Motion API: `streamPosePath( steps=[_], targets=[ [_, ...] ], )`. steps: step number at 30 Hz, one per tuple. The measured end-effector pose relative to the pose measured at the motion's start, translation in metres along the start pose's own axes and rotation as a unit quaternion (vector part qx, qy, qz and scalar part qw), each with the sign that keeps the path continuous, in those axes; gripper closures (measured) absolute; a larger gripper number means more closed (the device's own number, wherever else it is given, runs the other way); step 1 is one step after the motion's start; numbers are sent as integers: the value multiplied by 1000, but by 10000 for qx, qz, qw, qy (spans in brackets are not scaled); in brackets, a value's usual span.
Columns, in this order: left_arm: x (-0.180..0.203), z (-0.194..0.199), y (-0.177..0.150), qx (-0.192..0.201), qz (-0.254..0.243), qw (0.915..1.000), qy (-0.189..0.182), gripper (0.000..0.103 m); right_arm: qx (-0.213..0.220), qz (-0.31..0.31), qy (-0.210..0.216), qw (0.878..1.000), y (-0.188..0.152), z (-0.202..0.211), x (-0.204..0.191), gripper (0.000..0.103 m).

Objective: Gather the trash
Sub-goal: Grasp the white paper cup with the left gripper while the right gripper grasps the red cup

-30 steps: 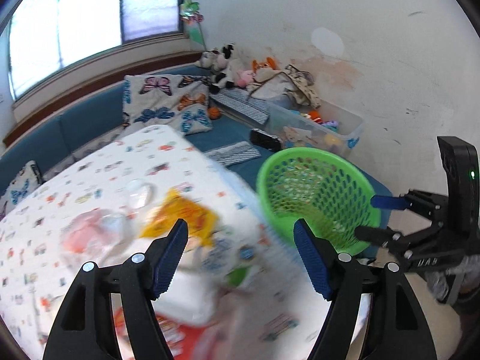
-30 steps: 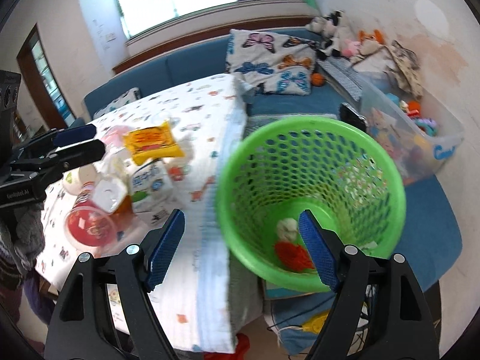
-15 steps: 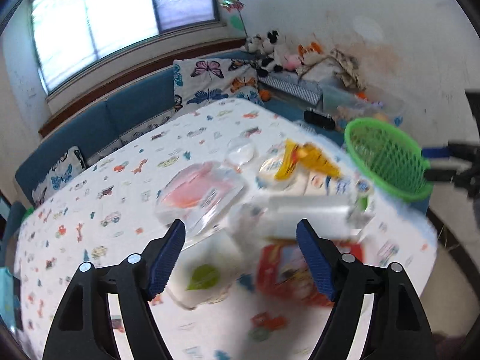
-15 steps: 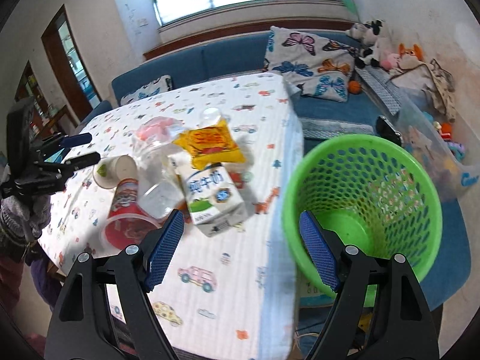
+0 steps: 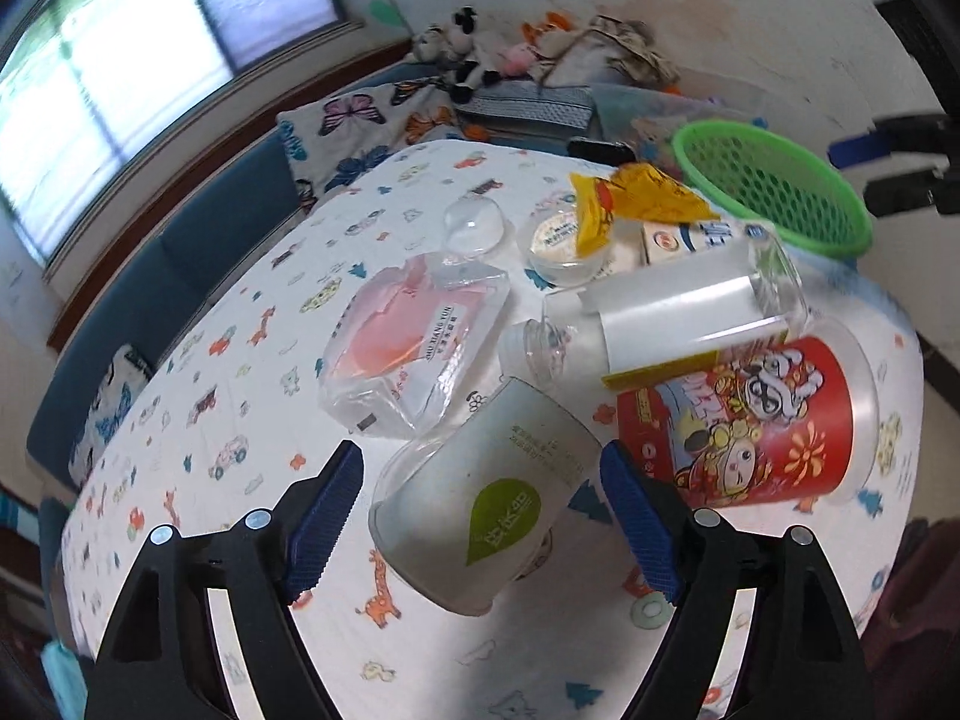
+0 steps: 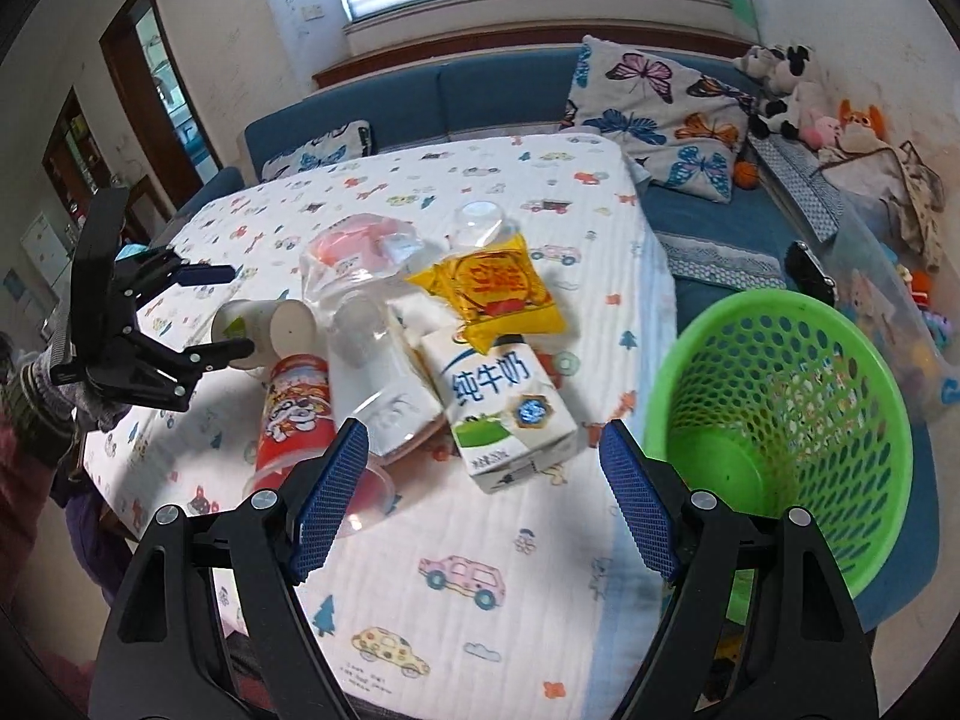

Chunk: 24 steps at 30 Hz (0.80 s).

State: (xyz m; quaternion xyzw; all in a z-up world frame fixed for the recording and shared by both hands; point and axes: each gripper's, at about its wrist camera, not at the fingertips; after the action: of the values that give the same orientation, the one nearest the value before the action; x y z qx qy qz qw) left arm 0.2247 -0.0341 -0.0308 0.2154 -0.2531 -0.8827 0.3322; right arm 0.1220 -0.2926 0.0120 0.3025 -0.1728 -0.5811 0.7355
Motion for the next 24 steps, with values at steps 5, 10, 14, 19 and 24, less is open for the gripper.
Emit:
streamPosePath(
  steps=[5, 10, 14, 19, 24],
  targets=[
    [2, -9, 0, -56, -305, 9995, -73, 24, -132, 189, 103, 9997, 5, -8, -15, 24],
    [0, -15, -2, -100, -428, 9988, -206, 24, -351, 459, 352, 9977, 12, -18, -36, 24],
    [0, -22, -4, -157, -468, 9985, -233, 24, -503, 783, 505, 9944, 18, -28, -59, 24],
    [-1, -29, -7, -190, -448, 9985, -248, 35, -706, 1089, 590, 9898, 22, -42, -80, 24],
    [-7, -24, -12, -43, -263, 9993, -274, 38, -931, 1436, 637, 9832, 22, -57, -102, 24]
  ],
)
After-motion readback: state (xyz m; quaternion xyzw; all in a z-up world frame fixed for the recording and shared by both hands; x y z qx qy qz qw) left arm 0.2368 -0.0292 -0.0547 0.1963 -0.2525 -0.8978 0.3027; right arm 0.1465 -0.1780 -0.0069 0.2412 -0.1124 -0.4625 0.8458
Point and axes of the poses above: each gripper's, at about its wrist camera, not at the fingertips, and z roughly against the way its jaws point, x to its right, y to its top, and after that the axes turned 5 degrees about z, right-handed
